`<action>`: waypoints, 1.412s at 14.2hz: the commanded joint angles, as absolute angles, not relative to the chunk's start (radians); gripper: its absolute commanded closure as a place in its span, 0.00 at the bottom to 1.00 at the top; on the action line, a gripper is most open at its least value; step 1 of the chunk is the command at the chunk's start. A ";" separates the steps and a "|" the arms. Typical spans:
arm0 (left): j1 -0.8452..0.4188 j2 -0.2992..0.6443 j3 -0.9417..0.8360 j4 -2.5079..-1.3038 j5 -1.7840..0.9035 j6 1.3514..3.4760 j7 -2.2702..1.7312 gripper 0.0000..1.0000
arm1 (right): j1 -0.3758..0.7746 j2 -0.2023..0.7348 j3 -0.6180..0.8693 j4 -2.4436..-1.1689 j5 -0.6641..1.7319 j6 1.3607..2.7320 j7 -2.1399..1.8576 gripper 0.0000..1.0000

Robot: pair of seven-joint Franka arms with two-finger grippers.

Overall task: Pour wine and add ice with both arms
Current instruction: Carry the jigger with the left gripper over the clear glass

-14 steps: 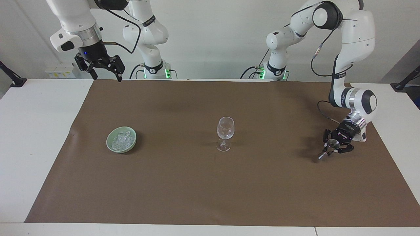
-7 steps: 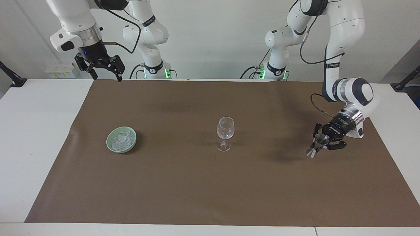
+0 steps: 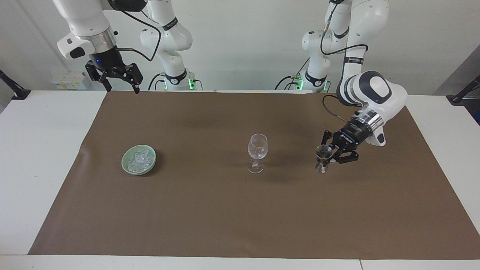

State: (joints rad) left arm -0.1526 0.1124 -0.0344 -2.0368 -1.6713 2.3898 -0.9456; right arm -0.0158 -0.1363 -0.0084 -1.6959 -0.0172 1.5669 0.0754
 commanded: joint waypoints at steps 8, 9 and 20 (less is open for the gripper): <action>-0.495 0.038 -0.020 -2.123 -1.678 2.834 -0.766 1.00 | -0.015 -0.158 -0.008 -1.712 -0.015 1.557 0.091 0.00; -0.500 0.038 -0.020 -2.125 -1.678 2.839 -0.747 1.00 | -0.015 -0.158 -0.008 -1.712 -0.015 1.557 0.091 0.00; -0.561 0.031 -0.023 -2.143 -1.678 2.953 -0.442 1.00 | -0.014 -0.156 -0.008 -1.712 -0.015 1.557 0.092 0.00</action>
